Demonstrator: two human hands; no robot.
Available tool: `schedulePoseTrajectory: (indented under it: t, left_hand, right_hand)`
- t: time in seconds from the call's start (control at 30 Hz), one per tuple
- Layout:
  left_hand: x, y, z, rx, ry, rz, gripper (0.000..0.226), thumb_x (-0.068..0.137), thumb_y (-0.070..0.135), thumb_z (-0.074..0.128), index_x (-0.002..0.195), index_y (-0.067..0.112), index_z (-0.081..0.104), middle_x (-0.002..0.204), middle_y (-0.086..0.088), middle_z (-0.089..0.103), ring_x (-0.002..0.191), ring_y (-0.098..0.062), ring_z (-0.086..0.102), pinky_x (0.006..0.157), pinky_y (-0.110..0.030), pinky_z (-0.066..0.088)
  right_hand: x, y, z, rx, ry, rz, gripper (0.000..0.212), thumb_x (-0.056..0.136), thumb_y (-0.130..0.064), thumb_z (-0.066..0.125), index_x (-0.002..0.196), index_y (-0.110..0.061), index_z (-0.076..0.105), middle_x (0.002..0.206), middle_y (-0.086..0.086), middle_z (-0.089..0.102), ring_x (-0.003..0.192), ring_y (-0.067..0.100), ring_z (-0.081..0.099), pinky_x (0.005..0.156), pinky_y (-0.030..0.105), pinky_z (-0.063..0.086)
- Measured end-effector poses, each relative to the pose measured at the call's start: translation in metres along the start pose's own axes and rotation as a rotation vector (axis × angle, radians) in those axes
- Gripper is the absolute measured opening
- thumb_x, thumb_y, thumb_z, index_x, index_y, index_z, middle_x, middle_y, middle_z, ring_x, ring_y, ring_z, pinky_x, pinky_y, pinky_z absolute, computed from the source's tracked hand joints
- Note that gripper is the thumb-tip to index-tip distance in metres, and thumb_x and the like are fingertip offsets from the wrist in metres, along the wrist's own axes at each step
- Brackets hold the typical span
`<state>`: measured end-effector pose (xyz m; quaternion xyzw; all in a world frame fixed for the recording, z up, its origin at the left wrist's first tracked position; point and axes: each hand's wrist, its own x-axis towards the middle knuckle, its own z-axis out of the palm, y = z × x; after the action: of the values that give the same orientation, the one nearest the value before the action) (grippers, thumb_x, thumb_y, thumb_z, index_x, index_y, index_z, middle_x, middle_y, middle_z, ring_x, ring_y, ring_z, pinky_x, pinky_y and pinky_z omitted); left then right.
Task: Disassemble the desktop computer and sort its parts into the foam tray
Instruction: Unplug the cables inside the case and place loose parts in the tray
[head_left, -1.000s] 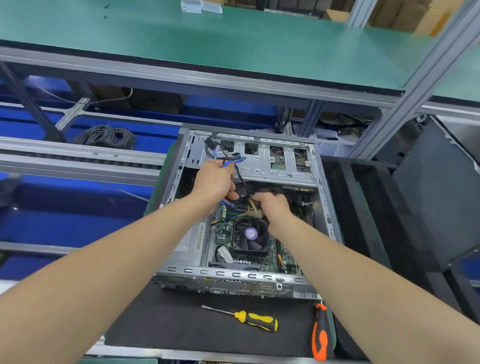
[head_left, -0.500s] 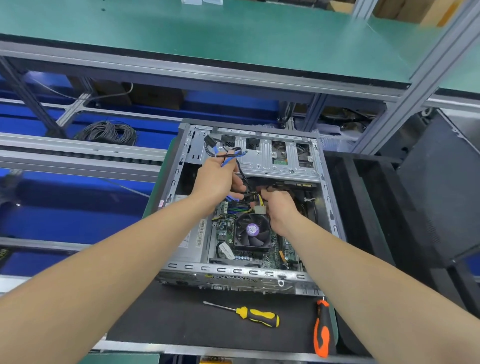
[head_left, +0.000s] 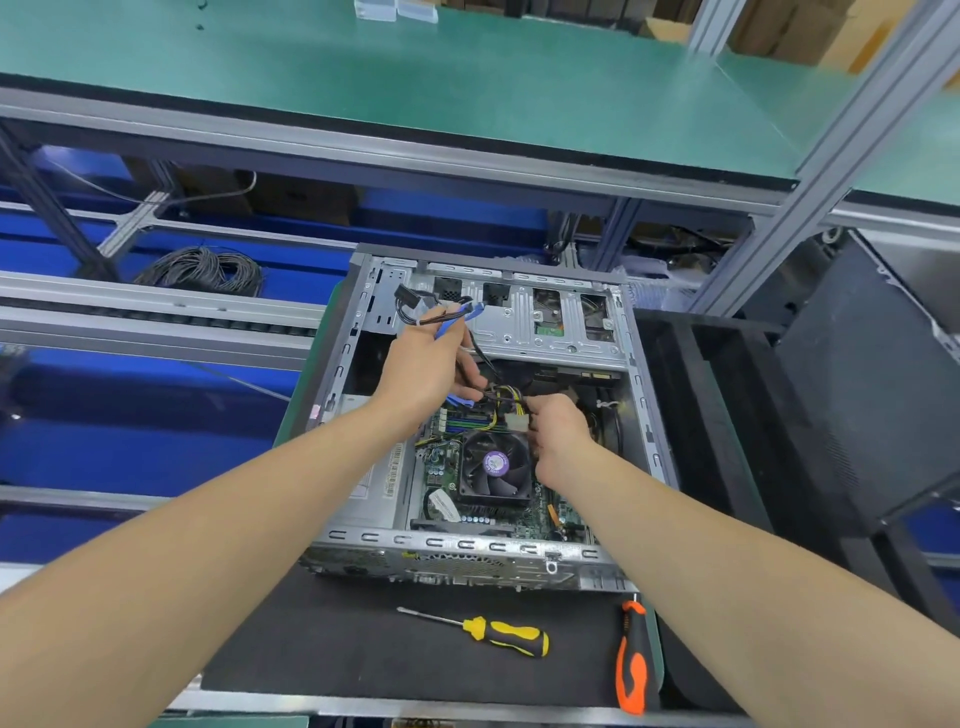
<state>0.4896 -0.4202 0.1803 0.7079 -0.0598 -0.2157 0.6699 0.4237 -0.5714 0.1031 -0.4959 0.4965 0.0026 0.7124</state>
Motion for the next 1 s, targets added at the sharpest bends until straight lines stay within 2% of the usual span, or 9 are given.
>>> schedulePoseTrajectory:
  t: [0.13, 0.27, 0.37, 0.5, 0.6, 0.67, 0.87, 0.93, 1.0]
  left_hand:
    - [-0.003, 0.005, 0.006, 0.138, 0.038, 0.132, 0.031, 0.107, 0.025, 0.047, 0.079, 0.017, 0.06, 0.053, -0.006, 0.056, 0.052, -0.026, 0.065, 0.047, -0.033, 0.054]
    - [0.005, 0.031, 0.023, 0.332, 0.084, 0.355, 0.027, 0.096, 0.026, 0.059, 0.075, 0.01, 0.068, 0.05, 0.002, 0.049, 0.044, -0.02, 0.047, 0.05, -0.035, 0.042]
    - [0.01, 0.06, 0.04, 0.447, -0.046, 0.488, 0.02, 0.089, 0.028, 0.068, 0.088, 0.008, 0.072, 0.064, 0.0, 0.059, 0.06, -0.02, 0.05, 0.059, -0.035, 0.037]
    - [0.016, 0.089, 0.058, 0.477, -0.341, 0.487, 0.015, 0.071, 0.026, 0.061, 0.078, 0.024, 0.048, 0.054, 0.014, 0.049, 0.044, -0.003, 0.04, 0.051, -0.031, 0.028]
    - [0.019, 0.101, 0.081, 0.194, -0.528, 0.371, 0.017, 0.071, 0.015, 0.049, 0.087, 0.015, 0.045, 0.054, 0.013, 0.038, 0.04, -0.005, 0.029, 0.044, -0.027, 0.021]
    - [0.018, 0.107, 0.104, 0.0, -0.571, 0.278, 0.008, 0.076, 0.018, 0.047, 0.084, 0.019, 0.044, 0.054, 0.009, 0.034, 0.039, -0.006, 0.025, 0.04, -0.019, 0.019]
    - [0.012, 0.121, 0.195, -0.303, -0.438, 0.183, 0.033, 0.093, 0.044, 0.061, 0.078, 0.018, 0.047, 0.043, 0.008, 0.034, 0.029, -0.009, 0.027, 0.038, -0.015, 0.022]
    - [0.008, 0.124, 0.229, -0.377, -0.412, 0.179, 0.038, 0.098, 0.043, 0.061, 0.078, 0.015, 0.048, 0.042, 0.009, 0.041, 0.026, -0.007, 0.039, 0.034, -0.013, 0.028]
    - [0.01, 0.124, 0.262, -0.387, -0.337, 0.123, 0.048, 0.091, 0.06, 0.063, 0.08, 0.014, 0.055, 0.05, 0.006, 0.036, 0.029, -0.01, 0.038, 0.036, -0.016, 0.029]
  right_hand:
    - [-0.025, -0.007, -0.003, -0.269, 0.079, -0.201, 0.02, 0.097, -0.019, 0.059, 0.091, -0.006, 0.072, 0.099, 0.007, 0.069, 0.086, 0.023, 0.058, 0.072, 0.033, 0.039]
    - [-0.066, -0.032, -0.01, -0.47, 0.171, -0.678, 0.013, 0.091, -0.022, 0.065, 0.094, -0.026, 0.077, 0.091, -0.012, 0.075, 0.084, 0.008, 0.071, 0.078, 0.031, 0.054]
    - [-0.089, -0.065, -0.016, -0.336, 0.046, -0.916, 0.051, 0.087, 0.001, 0.062, 0.123, -0.034, 0.058, 0.12, -0.015, 0.063, 0.103, -0.001, 0.065, 0.075, 0.024, 0.05]
    - [-0.108, -0.109, -0.047, -0.286, -0.263, -0.976, 0.103, 0.077, 0.016, 0.063, 0.149, -0.051, 0.033, 0.163, -0.005, 0.031, 0.151, 0.017, 0.033, 0.108, 0.044, 0.049]
    - [-0.111, -0.127, -0.073, -0.279, -0.437, -0.943, 0.093, 0.07, 0.014, 0.054, 0.152, -0.028, 0.044, 0.155, 0.002, 0.045, 0.139, 0.019, 0.046, 0.1, 0.054, 0.05]
    - [-0.11, -0.131, -0.089, -0.116, -0.538, -0.842, 0.085, 0.073, 0.011, 0.051, 0.153, -0.019, 0.043, 0.145, 0.01, 0.053, 0.12, 0.029, 0.057, 0.087, 0.04, 0.048]
    - [-0.089, -0.144, -0.152, -0.016, -0.302, -0.858, 0.049, 0.088, -0.016, 0.054, 0.136, -0.007, 0.059, 0.125, 0.014, 0.071, 0.115, 0.029, 0.067, 0.1, 0.036, 0.053]
    - [-0.083, -0.147, -0.18, -0.077, -0.202, -0.857, 0.041, 0.09, -0.027, 0.054, 0.128, -0.02, 0.068, 0.122, -0.003, 0.074, 0.115, 0.014, 0.067, 0.093, 0.027, 0.047]
    - [-0.072, -0.148, -0.211, -0.159, -0.178, -0.812, 0.041, 0.092, -0.037, 0.054, 0.131, -0.036, 0.066, 0.131, -0.014, 0.069, 0.127, 0.007, 0.059, 0.098, 0.036, 0.037]
